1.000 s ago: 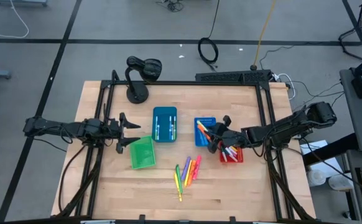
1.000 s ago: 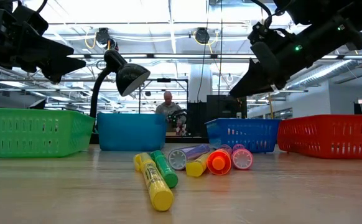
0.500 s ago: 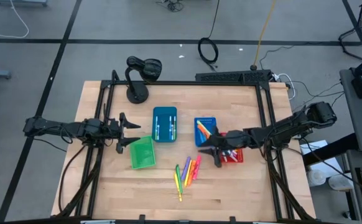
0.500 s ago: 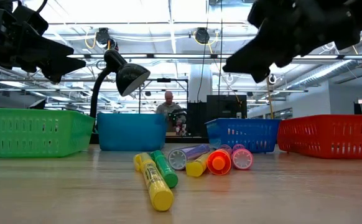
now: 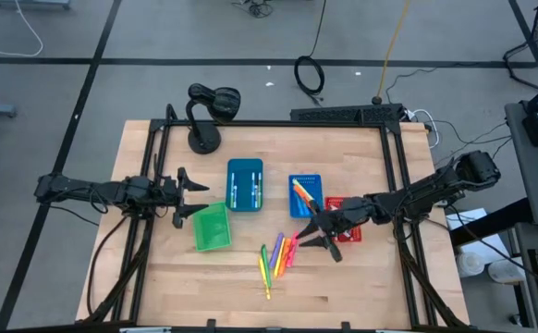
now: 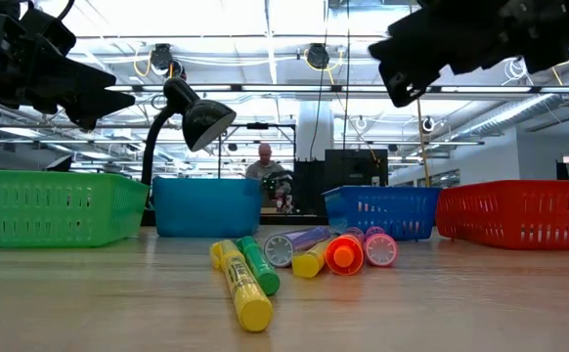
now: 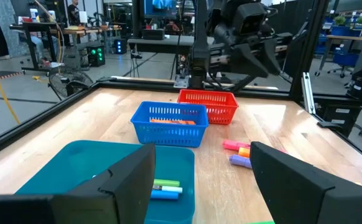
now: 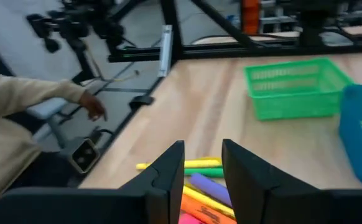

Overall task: Pick & Place Markers
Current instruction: Put the pink highlighter pen into the blue bin

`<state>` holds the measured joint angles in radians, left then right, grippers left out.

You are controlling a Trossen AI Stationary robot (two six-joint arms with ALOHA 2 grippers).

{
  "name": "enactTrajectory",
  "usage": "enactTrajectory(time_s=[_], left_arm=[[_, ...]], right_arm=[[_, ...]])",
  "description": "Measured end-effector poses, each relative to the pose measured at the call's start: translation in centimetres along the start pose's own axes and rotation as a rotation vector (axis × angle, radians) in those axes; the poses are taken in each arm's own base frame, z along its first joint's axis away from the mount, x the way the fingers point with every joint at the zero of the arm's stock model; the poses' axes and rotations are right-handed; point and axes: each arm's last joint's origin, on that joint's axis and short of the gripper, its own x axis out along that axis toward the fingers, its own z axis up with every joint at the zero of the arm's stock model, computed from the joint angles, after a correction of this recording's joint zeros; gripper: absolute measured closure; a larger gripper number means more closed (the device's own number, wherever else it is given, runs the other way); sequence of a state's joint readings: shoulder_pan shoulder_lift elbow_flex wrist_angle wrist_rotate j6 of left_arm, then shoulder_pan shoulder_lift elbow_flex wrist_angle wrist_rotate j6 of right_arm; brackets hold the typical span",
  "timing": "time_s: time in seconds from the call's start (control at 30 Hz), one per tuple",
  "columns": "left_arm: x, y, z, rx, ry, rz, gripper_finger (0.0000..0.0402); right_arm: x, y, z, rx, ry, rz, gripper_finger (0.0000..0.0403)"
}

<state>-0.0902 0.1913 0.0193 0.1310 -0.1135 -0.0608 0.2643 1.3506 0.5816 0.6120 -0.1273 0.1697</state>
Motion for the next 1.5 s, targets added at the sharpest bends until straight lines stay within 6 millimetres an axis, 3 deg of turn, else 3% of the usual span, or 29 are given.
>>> enactTrajectory(time_s=[0.37,0.67,0.97,1.3,1.5], left_arm=[[0.0,0.0,0.0,0.000,0.000,0.000,0.0135],[0.0,0.0,0.0,0.000,0.000,0.000,0.0135],[0.0,0.0,0.0,0.000,0.000,0.000,0.0135],[0.0,0.0,0.0,0.000,0.000,0.000,0.0135],[0.0,0.0,0.0,0.000,0.000,0.000,0.0135]], right_arm=[[0.0,2.2,-0.4,-0.181,0.023,0.272,0.0311],[0.0,3.7,-1.7,-0.312,0.116,0.337,0.0313],[-0.2,3.0,-2.9,-0.439,0.229,0.281,0.0313],[0.3,3.2,-1.1,-0.485,0.032,0.195,0.0309],[1.0,3.5,-1.7,-0.564,0.031,0.040,0.0298]])
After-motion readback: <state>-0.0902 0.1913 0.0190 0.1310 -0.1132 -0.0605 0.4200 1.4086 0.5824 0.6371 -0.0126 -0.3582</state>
